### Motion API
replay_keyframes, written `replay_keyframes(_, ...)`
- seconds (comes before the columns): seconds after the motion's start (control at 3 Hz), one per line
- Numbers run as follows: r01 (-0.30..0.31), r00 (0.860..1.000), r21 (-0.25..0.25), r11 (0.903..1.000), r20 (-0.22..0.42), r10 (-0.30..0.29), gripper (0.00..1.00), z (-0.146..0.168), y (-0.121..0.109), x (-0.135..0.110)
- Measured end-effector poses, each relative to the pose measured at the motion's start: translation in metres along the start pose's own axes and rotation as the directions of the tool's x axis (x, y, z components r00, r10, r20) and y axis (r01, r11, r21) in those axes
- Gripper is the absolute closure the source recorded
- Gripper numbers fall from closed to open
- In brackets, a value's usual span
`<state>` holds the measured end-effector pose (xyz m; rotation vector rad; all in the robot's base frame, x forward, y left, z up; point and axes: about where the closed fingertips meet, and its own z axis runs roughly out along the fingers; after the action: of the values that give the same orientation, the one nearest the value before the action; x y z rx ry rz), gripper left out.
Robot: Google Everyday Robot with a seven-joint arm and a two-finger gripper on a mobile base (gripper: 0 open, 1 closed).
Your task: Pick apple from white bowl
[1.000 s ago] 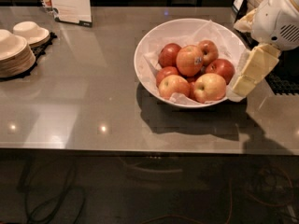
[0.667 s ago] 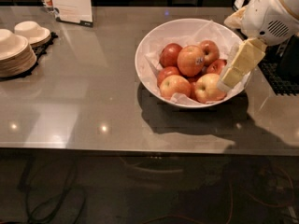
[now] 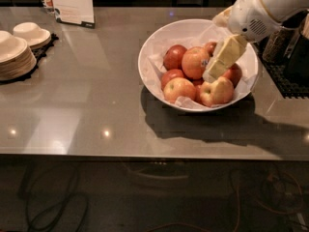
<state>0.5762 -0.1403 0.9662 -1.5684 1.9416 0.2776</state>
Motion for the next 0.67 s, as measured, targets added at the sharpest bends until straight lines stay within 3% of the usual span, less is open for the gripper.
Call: replay_keyframes(0.67, -0.011, 1.000, -0.007, 0.9999, 0.014, 0.011, 0.00, 0.015, -0.007, 0.000)
